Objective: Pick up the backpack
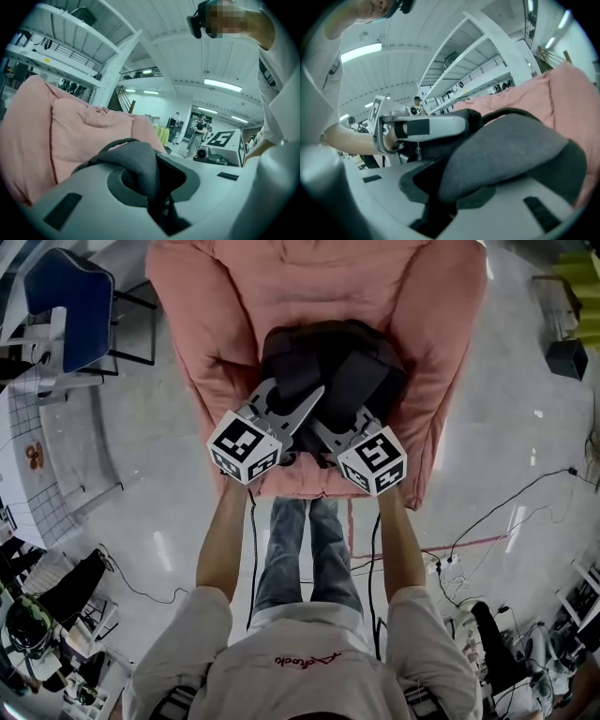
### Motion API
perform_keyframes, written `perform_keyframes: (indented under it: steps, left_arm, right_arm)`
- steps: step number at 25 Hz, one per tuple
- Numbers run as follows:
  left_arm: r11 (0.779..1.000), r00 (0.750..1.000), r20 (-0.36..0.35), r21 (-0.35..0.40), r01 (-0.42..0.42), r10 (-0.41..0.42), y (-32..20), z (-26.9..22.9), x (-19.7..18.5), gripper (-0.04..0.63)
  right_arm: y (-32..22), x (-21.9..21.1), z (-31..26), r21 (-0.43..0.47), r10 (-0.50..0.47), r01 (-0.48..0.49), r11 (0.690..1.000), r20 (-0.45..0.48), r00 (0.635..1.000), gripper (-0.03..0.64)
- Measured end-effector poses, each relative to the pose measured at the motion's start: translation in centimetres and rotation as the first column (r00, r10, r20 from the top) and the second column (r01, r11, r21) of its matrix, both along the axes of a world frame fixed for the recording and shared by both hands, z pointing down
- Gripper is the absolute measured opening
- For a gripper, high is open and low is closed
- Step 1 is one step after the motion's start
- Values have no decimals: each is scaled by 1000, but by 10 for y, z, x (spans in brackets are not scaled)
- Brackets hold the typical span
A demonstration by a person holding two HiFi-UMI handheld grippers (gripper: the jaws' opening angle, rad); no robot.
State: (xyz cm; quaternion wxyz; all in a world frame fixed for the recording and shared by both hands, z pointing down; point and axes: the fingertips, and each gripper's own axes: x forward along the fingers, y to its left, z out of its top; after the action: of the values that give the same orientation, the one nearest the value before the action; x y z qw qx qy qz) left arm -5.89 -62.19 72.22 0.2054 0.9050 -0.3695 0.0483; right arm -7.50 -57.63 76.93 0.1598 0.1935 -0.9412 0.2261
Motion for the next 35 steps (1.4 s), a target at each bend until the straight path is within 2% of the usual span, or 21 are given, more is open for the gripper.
perform_keyframes:
  steps: [3,6,9,16,23,25,28,30,35]
  left_arm:
    - [1000,999,-40,21,13,-12,2,-18,-2,57]
    - [999,996,-84,23,40,-38,8,-31,-4,55]
    - [997,992,-108,3,71,-70,18,-40,-6,54]
    - [993,980,-167,-65,102,-112,49,-61,1,52]
    - [980,952,-245,-123,160,-186,72,-87,-1,52]
    - [979,954,-230,-123,166,-190,81,-95,-4,51]
    - [980,972,-151,-110,165,-180,97,-101,-2,48]
    - [977,967,-158,-113,183,-200,108,-111,-3,46]
    - [966,946,-204,-104,237,-254,127,-149,-7,46]
  right_arm:
    - [-6,8,-27,75,66,-66,995,3,998,84]
    - [-11,14,-52,103,128,-131,986,42,991,66]
    - [-6,16,-64,124,143,-146,981,40,989,61]
    - [26,26,-88,106,160,-164,981,42,986,58]
    - [50,33,-121,89,151,-156,984,58,987,57]
    - [55,35,-135,65,170,-178,982,103,980,57]
    - [59,37,-156,40,201,-209,977,157,967,57]
    - [67,38,-165,64,186,-196,979,134,973,55]
    - [85,38,-208,71,169,-182,981,161,972,56]
